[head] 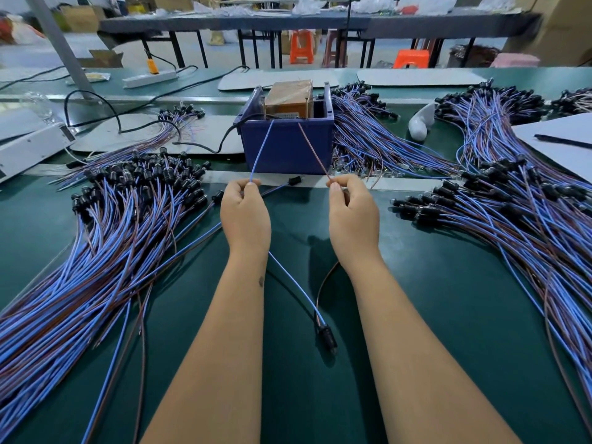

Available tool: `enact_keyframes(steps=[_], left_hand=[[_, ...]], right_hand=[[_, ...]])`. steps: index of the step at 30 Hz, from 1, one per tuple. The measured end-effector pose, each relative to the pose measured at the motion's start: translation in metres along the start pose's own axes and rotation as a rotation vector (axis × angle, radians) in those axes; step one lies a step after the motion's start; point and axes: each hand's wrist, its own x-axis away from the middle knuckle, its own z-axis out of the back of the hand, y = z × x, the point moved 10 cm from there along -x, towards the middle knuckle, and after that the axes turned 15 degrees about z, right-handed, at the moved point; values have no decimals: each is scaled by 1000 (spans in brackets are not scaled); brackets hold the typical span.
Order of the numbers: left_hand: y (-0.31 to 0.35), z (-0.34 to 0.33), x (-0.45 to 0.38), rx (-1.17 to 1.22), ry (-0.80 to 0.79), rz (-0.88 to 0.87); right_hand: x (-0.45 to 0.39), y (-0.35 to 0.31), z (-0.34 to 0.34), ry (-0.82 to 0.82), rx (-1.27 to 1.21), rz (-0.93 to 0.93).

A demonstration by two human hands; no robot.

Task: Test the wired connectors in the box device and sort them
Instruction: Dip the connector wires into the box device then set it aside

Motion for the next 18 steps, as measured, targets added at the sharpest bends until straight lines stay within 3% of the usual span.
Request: enact_keyframes(steps=[10,18], left_hand=[[-3,1,2,21,49,8],[0,3,5,59,69,-8]], right_hand=[[1,6,5,142,-80,-37],[1,10,-6,91,-41,-73]])
